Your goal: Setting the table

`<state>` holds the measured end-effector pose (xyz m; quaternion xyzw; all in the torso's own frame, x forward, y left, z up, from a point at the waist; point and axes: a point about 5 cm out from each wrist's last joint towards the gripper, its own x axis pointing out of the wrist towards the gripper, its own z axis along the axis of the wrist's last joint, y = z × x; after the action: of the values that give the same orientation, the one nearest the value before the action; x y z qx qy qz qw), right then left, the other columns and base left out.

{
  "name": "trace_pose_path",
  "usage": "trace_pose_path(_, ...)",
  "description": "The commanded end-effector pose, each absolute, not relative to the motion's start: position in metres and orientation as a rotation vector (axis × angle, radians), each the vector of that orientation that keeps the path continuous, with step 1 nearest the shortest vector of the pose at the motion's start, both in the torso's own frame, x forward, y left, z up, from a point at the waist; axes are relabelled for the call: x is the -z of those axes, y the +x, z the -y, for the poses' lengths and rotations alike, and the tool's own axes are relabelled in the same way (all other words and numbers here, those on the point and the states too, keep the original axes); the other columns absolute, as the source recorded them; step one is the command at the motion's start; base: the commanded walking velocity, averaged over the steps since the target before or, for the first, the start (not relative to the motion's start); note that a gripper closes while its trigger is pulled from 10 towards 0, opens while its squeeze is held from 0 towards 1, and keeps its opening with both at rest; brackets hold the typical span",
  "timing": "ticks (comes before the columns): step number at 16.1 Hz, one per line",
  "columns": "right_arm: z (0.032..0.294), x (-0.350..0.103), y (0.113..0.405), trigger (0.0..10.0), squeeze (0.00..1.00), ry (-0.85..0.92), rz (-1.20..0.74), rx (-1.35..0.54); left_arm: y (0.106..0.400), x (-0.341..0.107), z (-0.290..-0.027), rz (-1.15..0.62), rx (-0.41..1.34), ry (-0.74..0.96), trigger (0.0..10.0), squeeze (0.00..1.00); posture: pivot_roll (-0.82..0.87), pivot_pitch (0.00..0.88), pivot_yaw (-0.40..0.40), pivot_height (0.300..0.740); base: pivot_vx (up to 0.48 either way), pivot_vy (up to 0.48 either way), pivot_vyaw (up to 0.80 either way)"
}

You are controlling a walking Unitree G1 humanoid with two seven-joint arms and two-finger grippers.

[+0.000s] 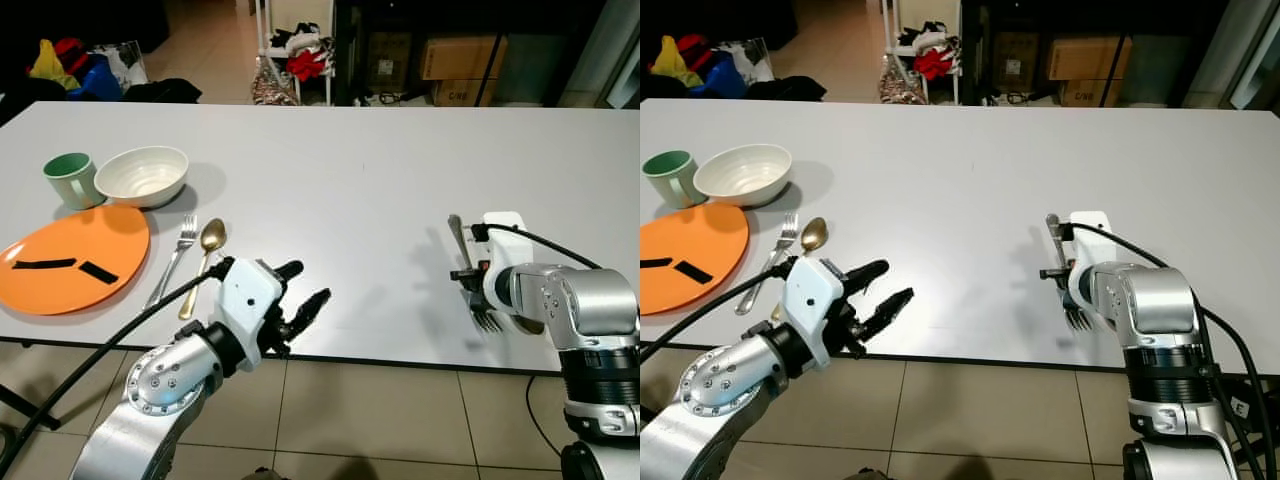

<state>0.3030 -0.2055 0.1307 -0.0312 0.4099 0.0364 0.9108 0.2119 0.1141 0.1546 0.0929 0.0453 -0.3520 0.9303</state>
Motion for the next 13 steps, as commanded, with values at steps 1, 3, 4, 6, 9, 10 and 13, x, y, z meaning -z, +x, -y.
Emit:
trace_pose_path(1,0.204,-0.137,0.304,10.0,0.0,-0.057,-0.831,-0.077,0.21,-0.155,-0.113,-0.095,0.736,0.196,10.0,0.0,-0.12,0.0,0.046,0.74,0.0,0.0,0.0)
trace_pose_path(3,0.203,-0.134,0.301,10.0,0.0,-0.046,-0.853,-0.078,0.209,-0.154,-0.112,-0.099,0.742,0.194,10.0,0.0,-0.12,0.0,0.037,0.74,0.0,0.0,0.0)
trace_pose_path(4,0.203,-0.132,0.301,10.0,0.0,-0.039,-0.861,-0.074,0.209,-0.154,-0.111,-0.1,0.744,0.193,10.0,0.0,-0.12,0.0,0.035,0.74,0.0,0.0,0.0)
trace_pose_path(6,0.204,-0.127,0.301,10.0,0.0,-0.022,-0.886,-0.057,0.207,-0.153,-0.109,-0.105,0.755,0.188,10.0,0.0,-0.11,0.0,0.031,0.74,0.0,0.0,0.0)
trace_pose_path(9,0.204,-0.124,0.306,10.0,0.0,-0.012,-0.888,-0.036,0.206,-0.152,-0.109,-0.114,0.765,0.195,10.0,0.0,-0.1,0.0,0.029,0.74,0.0,0.0,0.0)
trace_pose_path(10,0.206,-0.122,0.307,10.0,0.0,-0.01,-0.887,-0.017,0.205,-0.152,-0.109,-0.116,0.767,0.196,10.0,0.0,-0.1,0.0,0.026,0.74,0.0,0.0,0.0)
trace_pose_path(13,0.209,-0.119,0.311,10.0,0.0,0.012,-0.886,0.022,0.204,-0.152,-0.109,-0.124,0.777,0.197,10.0,0.0,-0.1,0.0,0.03,0.74,0.0,0.0,0.0)
